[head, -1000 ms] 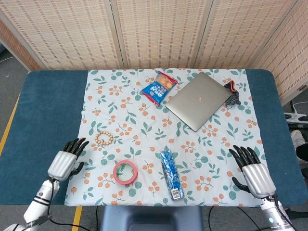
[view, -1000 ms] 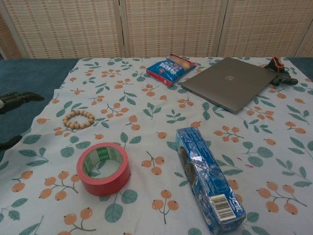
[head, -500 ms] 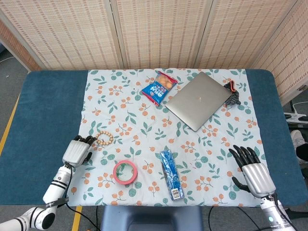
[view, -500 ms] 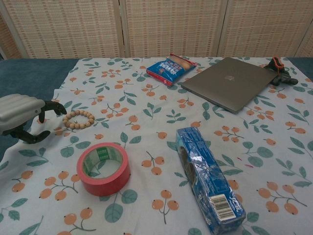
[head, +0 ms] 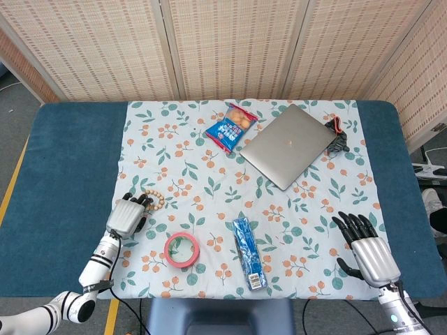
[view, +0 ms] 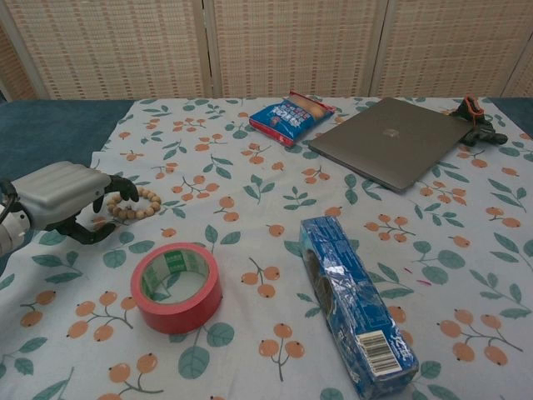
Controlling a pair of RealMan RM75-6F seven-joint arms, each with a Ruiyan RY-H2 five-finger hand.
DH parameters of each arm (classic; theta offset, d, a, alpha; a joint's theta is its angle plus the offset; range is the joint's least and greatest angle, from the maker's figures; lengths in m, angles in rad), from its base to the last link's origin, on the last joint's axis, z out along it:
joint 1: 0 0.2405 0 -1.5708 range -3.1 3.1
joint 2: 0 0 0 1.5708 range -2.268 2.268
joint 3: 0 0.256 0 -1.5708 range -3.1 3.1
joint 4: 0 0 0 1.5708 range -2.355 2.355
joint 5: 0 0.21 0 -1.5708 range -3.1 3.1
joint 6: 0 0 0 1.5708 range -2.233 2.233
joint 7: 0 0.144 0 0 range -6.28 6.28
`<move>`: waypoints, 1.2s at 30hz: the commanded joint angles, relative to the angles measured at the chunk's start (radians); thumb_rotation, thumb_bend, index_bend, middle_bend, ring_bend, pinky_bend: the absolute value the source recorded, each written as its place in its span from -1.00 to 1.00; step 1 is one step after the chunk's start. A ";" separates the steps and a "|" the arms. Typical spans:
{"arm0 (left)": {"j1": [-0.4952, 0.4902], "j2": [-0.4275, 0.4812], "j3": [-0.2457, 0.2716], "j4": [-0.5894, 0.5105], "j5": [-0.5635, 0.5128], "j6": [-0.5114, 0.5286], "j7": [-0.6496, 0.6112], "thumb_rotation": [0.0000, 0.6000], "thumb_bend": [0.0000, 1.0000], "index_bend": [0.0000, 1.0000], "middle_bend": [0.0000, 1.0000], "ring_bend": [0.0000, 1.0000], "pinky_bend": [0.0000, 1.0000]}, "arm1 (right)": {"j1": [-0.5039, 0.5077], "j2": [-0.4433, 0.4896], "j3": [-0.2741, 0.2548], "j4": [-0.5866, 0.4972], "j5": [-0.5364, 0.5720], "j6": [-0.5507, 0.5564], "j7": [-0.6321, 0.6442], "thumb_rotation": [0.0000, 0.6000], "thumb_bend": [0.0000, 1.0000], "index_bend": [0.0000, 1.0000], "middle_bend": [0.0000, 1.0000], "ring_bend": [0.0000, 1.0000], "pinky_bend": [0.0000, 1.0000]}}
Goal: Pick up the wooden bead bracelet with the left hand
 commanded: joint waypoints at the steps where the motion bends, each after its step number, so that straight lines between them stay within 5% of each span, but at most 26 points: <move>1: -0.006 -0.011 0.005 0.014 0.003 0.004 0.008 1.00 -0.09 -0.43 -0.38 -0.08 -0.47 | 0.001 0.001 -0.001 -0.001 -0.002 -0.001 0.002 1.00 -0.54 -1.00 -1.00 -1.00 -1.00; 11: -0.030 -0.053 0.020 0.098 -0.021 -0.022 0.072 1.00 -0.09 -0.33 -0.25 -0.05 -0.45 | -0.002 0.009 -0.002 -0.003 -0.007 0.007 0.014 1.00 -0.54 -1.00 -1.00 -1.00 -1.00; 23: -0.053 -0.104 0.018 0.194 -0.017 -0.002 0.098 1.00 -0.10 0.06 0.24 0.10 -0.34 | 0.000 0.017 -0.005 -0.006 -0.009 0.001 0.032 1.00 -0.54 -1.00 -1.00 -1.00 -1.00; 36: -0.058 -0.125 -0.043 0.206 -0.027 0.070 -0.038 1.00 0.11 0.42 0.61 0.32 -0.14 | 0.003 0.019 -0.006 -0.007 -0.007 -0.005 0.034 1.00 -0.54 -1.00 -1.00 -1.00 -1.00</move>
